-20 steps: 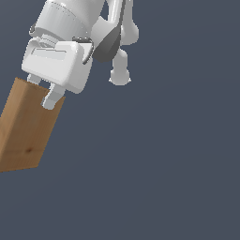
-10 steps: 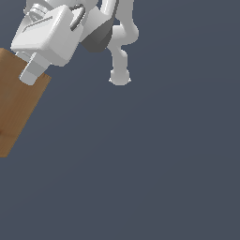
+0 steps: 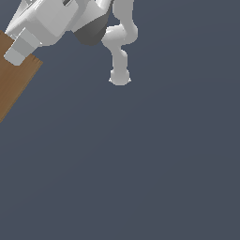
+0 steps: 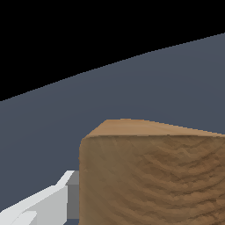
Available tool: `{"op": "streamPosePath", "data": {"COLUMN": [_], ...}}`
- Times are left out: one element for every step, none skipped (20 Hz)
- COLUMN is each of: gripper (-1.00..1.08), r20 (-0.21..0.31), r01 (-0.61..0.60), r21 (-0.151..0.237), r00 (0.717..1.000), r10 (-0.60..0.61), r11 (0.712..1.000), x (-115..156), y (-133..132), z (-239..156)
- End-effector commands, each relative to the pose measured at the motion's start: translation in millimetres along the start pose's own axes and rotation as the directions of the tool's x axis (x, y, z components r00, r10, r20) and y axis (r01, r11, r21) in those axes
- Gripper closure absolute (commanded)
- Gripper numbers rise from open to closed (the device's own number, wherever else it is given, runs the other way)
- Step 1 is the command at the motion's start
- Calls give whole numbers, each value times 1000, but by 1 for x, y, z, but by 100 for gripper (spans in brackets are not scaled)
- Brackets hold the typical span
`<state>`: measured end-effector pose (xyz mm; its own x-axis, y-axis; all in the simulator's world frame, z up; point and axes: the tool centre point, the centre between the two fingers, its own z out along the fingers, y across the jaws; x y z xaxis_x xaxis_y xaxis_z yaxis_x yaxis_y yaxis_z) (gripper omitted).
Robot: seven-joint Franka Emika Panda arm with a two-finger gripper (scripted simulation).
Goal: Pick up the object and move it to a goal position.
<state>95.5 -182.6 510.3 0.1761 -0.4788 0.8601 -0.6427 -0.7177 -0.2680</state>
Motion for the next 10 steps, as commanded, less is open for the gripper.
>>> {"op": "streamPosePath", "data": {"gripper": [108,108,108,108,108,108,108,108,108,108], "r20": [-18,-21,-24,-26,-28,-29,-29,-29,-29,-28], "r01": [-10,-11,-13,-13,-14,-14,-14,-14,-14,-14], "r21": [5,5,5,5,5,5,5,5,5,4], "r00": [1000,1000,1000,1000,1000,999,999,999,999,1000], "r10": [10,12,13,13,14,15,15,15,15,14], "r11": [1000,1000,1000,1000,1000,1000,1000,1000,1000,1000], "x": [9,10,11,12,12,12,12,12,13,12], "y": [-1,-1,-1,-1,-1,-1,-1,-1,-1,-1], "z": [-5,-6,-6,-7,-7,-7,-7,-7,-8,-7]}}
